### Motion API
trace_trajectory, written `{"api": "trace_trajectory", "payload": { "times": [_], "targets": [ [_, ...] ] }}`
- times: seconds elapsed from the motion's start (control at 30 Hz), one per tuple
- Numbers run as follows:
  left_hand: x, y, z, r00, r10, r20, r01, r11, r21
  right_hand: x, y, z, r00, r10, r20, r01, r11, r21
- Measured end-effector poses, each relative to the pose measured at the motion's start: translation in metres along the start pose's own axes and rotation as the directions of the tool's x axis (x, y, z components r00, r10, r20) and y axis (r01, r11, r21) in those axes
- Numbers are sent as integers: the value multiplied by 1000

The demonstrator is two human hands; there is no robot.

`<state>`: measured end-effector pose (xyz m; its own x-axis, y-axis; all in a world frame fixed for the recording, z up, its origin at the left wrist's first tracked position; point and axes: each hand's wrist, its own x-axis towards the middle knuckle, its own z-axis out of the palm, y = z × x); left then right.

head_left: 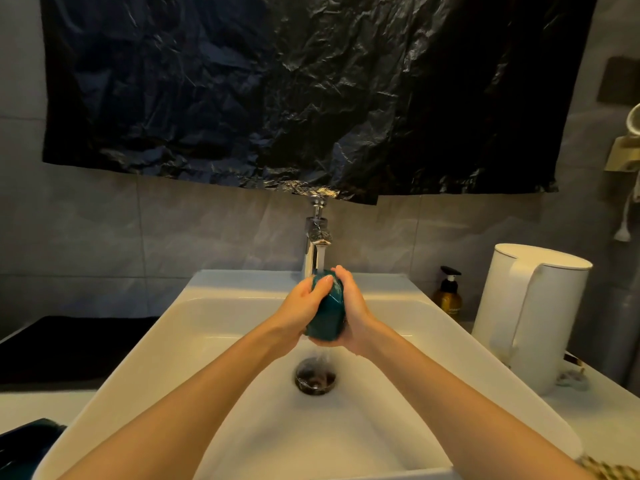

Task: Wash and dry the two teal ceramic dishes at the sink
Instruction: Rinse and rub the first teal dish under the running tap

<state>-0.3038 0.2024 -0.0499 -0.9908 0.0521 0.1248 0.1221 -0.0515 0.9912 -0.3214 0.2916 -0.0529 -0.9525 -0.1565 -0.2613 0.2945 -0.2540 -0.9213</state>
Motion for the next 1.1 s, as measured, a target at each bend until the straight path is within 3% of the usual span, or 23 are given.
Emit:
{"api": "trace_trajectory", "payload": {
  "times": [0.1,0.23,0.4,0.53,0.63,0.77,0.83,0.9,0.97,1.1],
  "targets": [
    [-2,0,5,998,12,-63,-11,1000,15,3,4,2,997,-70,-41,66,994,-88],
    [0,8,4,976,-104,-191,100,995,-27,6,14,13,963,-267,-31,250,932,-264],
    [-7,5,6,991,14,-135,-3,997,82,0,11,20,999,6,-43,-5,1000,11],
    [-7,2,9,987,130,-95,-116,983,143,-7,3,10,999,3,-46,2,993,115],
    [-6,1,10,990,111,-82,-99,987,129,-7,3,10,999,-6,-33,9,995,100],
    [-3,8,8,987,-14,-162,15,1000,6,-4,11,15,979,-196,-56,184,969,-166],
    [-1,11,3,979,-111,-172,97,991,-88,2,15,13,911,-411,0,391,866,-313],
    [1,12,-2,973,-165,-160,134,973,-189,6,17,11,854,-515,70,502,783,-366],
    [1,11,-2,975,-160,-153,128,972,-198,7,17,10,870,-488,76,482,806,-344],
    [2,5,2,996,-67,-63,60,992,-116,-3,9,7,961,-275,13,273,948,-164]
  ]
}}
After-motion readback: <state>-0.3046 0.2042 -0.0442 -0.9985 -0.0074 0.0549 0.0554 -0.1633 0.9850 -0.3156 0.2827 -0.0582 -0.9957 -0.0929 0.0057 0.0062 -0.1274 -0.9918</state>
